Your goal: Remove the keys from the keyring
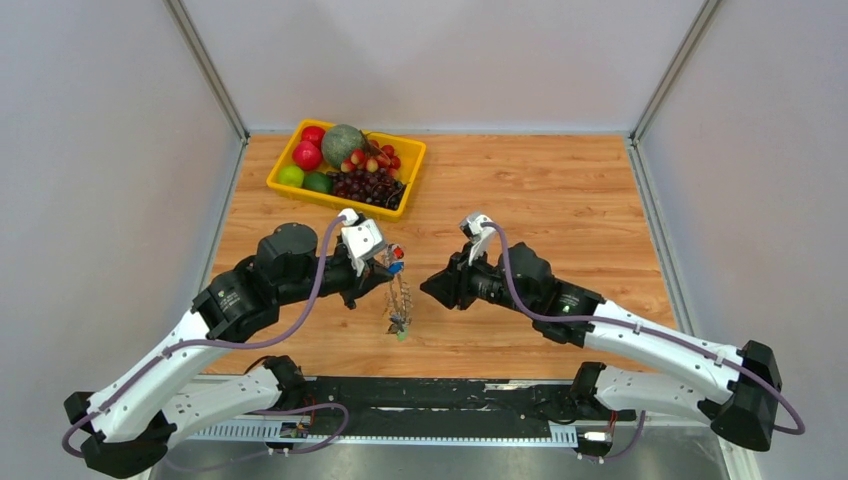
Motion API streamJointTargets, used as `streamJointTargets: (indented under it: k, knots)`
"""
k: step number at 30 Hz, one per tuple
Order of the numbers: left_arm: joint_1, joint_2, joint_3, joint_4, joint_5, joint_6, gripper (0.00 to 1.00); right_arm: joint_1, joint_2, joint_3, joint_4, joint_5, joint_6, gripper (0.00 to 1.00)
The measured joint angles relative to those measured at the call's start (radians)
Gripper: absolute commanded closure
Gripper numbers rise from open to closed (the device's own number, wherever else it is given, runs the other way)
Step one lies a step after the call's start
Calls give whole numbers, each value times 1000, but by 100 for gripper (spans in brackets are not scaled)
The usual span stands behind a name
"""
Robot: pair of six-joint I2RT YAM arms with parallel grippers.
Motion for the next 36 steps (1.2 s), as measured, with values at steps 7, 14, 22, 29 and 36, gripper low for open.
streamJointTargets:
  k: [7,14,22,29,36]
  knots:
    - [0,7,6,-21,103,62,100,0,-112,-5,34,-64,-227,66]
    - [0,6,38,-32,176,115,100,0,-201,-62,132,-155,-452,56]
    - [-1,5,71,-37,249,146,100,0,-188,-82,204,-270,-590,55]
    - [-1,2,73,-44,278,151,100,0,-180,-82,255,-340,-623,56]
    - [-1,0,73,-44,294,152,100,0,-159,-53,270,-384,-627,57]
